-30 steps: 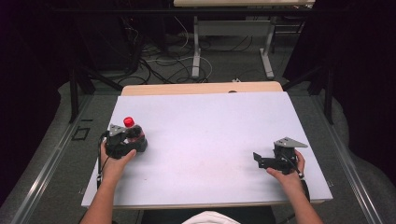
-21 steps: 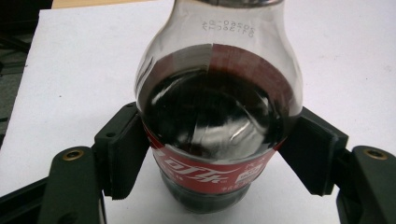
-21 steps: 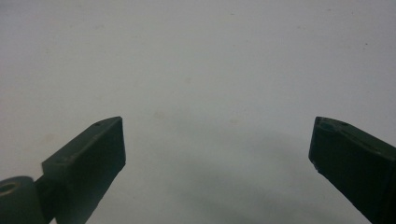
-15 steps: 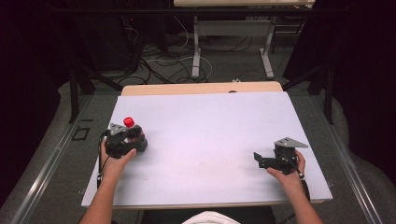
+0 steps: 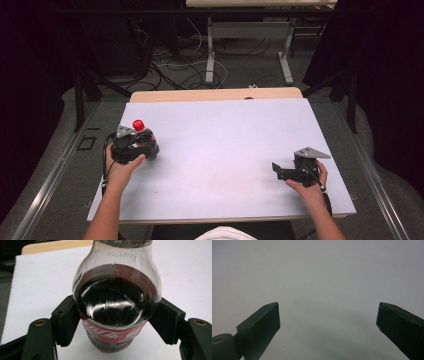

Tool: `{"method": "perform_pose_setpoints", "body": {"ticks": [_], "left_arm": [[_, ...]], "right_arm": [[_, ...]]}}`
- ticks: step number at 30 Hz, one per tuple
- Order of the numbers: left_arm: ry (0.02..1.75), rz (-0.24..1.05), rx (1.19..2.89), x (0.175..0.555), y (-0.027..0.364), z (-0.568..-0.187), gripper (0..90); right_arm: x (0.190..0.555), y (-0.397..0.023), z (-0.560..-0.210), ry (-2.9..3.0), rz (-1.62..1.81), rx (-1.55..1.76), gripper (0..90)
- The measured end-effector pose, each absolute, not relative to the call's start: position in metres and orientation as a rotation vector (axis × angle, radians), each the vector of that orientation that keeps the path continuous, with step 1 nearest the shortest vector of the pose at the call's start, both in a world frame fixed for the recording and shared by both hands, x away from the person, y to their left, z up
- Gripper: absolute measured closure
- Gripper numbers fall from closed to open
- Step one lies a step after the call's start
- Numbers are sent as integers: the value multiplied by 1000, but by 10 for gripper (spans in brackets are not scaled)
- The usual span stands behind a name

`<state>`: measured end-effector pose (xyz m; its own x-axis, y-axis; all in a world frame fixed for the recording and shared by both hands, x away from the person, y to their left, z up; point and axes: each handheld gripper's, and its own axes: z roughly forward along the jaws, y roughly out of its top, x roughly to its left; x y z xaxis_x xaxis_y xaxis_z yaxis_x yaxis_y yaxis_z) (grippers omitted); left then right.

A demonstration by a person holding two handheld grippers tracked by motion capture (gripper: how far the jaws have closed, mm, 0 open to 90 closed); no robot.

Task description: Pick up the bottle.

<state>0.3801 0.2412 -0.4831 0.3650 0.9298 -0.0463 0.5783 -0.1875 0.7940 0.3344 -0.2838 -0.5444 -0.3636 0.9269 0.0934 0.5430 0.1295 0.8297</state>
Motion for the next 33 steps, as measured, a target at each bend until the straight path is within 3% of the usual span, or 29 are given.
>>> {"method": "perform_pose_setpoints", "body": {"ticks": [14, 23, 33], "left_arm": [[1084, 520, 2041, 377, 180, -455, 298], [989, 465, 2073, 374, 144, -453, 298], [910, 405, 2075, 367, 119, -450, 298]], "right_arm": [[335, -270, -514, 2065, 1134, 1281, 71], [346, -247, -479, 2160, 1113, 1135, 143], [354, -218, -442, 2215, 1166, 995, 156]]}}
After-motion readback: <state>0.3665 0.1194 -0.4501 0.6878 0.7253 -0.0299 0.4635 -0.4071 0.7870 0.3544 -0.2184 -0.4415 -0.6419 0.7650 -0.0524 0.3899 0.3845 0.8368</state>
